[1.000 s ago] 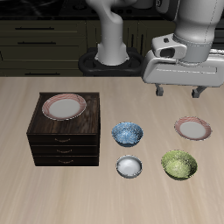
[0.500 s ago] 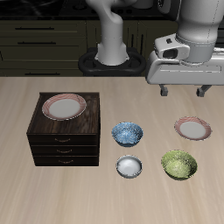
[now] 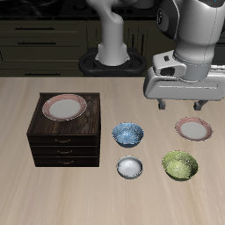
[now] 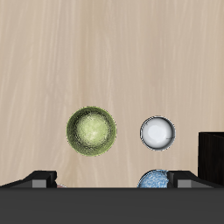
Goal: Place the green bowl onto the plate that is on the left side of the table
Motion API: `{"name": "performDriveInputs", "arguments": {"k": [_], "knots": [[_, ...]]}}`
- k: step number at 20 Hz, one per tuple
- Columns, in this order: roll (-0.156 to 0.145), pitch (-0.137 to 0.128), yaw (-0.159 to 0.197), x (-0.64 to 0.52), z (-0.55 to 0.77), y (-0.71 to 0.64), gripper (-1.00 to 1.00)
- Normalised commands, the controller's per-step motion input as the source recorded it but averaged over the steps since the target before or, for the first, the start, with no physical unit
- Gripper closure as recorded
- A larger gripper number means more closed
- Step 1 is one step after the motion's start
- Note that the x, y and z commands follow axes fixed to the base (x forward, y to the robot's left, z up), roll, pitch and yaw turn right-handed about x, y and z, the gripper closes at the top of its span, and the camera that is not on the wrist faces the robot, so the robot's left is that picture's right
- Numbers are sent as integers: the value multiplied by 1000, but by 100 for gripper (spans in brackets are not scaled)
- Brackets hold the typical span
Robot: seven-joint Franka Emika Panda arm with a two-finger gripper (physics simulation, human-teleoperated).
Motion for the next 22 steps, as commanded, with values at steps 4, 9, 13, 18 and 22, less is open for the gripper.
{"name": "performDriveInputs", "arguments": {"k": [4, 9, 13, 18, 22], "knots": [[3, 36, -15, 96, -324, -25, -100], [-7, 18, -17, 109, -277, -51, -100], [-7, -3, -25, 100, -244, -66, -100], [3, 38, -18, 108, -376, -37, -100], [-1, 17, 0, 38, -269, 23, -100]]}}
